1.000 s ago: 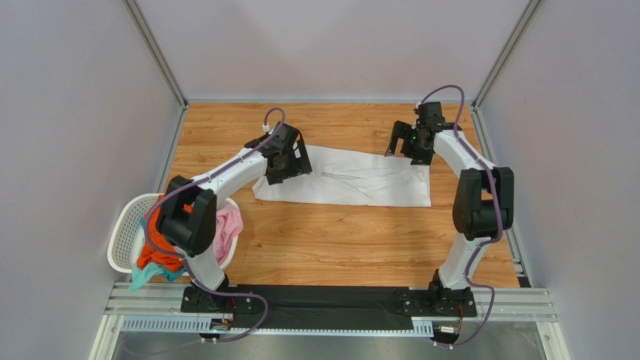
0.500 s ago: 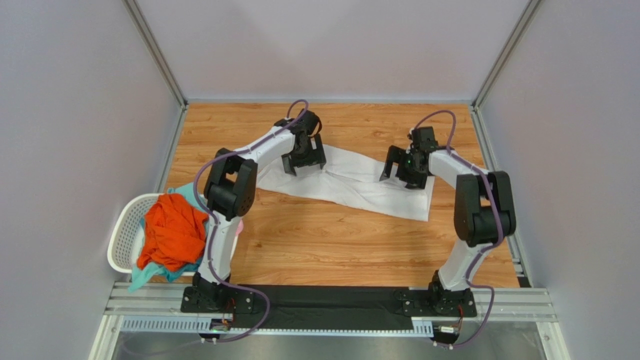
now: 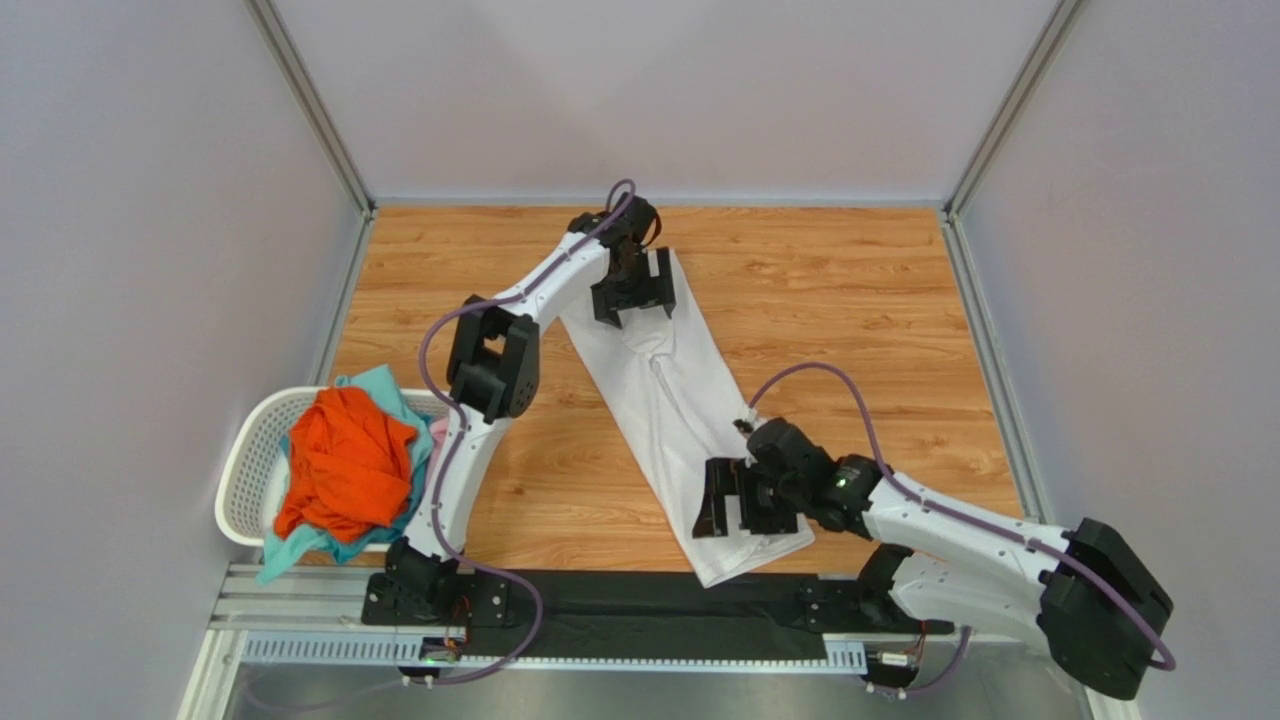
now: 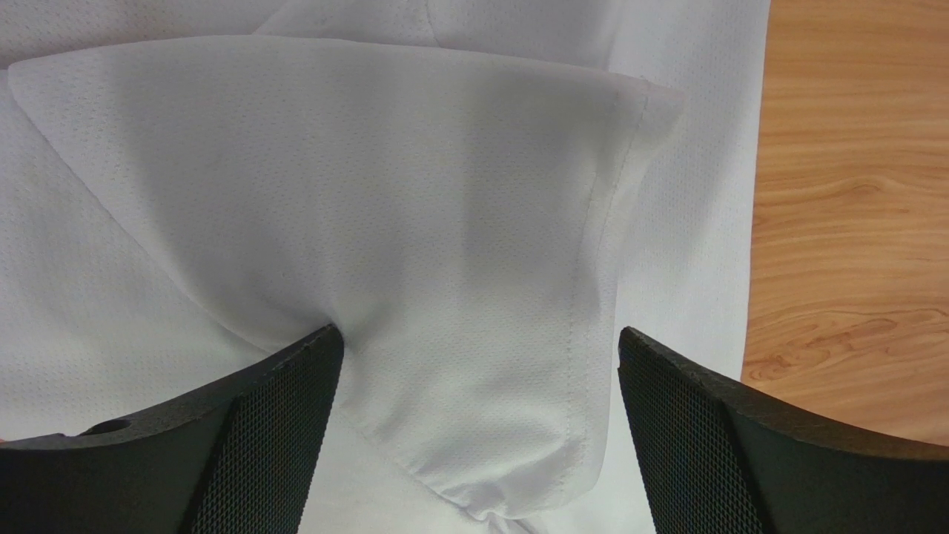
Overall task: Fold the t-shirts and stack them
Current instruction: Fold the tshirt
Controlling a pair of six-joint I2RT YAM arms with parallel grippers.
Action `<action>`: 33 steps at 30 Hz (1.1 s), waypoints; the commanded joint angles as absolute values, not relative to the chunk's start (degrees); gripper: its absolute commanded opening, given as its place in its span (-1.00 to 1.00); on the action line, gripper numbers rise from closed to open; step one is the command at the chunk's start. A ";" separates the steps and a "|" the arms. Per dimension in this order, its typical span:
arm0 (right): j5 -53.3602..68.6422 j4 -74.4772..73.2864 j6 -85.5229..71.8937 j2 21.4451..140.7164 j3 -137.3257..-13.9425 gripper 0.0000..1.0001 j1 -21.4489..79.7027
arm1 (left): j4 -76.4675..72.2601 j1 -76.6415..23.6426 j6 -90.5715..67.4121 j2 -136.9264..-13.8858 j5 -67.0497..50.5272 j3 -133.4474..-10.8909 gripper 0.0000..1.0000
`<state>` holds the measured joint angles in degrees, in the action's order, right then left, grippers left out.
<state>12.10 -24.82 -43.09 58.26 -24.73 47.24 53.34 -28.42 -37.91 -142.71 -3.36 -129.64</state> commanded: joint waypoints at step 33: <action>-1.50 -53.00 -43.16 41.57 -34.54 1.00 23.83 | 41.32 -61.39 -39.20 -89.22 4.05 -75.33 0.97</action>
